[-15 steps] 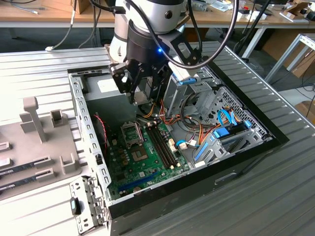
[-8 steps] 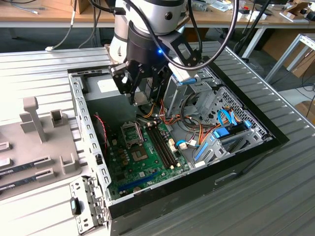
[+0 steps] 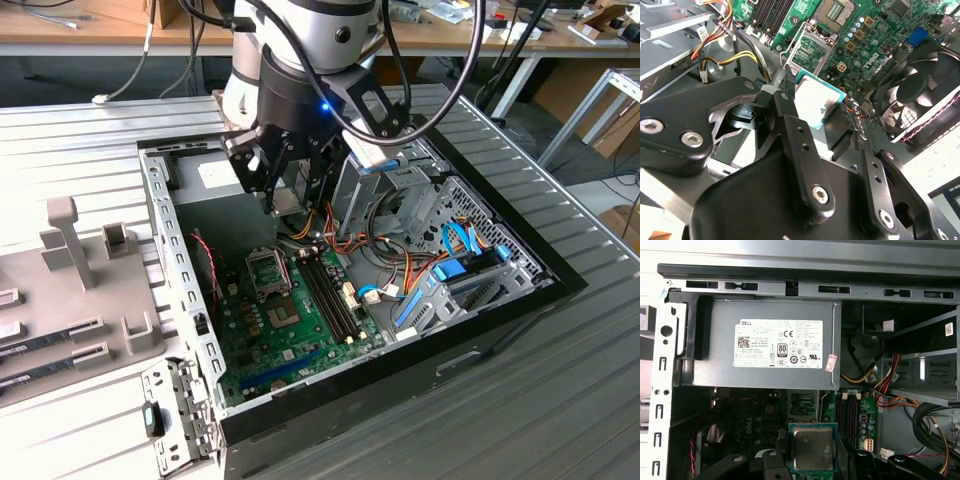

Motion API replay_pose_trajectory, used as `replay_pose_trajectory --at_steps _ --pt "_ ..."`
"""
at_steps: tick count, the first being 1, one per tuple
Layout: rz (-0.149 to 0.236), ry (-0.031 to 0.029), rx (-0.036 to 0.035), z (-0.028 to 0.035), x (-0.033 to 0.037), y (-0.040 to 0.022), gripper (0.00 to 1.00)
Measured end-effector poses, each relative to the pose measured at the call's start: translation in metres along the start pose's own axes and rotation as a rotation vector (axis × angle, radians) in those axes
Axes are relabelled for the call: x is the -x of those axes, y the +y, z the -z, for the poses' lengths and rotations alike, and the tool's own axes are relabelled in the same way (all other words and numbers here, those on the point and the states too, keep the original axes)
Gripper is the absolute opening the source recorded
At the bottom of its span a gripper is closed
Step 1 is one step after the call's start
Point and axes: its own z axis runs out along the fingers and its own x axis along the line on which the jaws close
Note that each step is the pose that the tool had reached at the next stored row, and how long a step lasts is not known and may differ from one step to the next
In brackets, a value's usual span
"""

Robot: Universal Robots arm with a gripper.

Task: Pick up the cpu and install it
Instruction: 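Pick up the cpu and move it towards the insertion slot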

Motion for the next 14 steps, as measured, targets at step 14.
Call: replay_pose_trajectory --at_steps 14 --pt "0.000 0.0001 -0.0001 -0.0020 -0.0002 -0.0026 0.47"
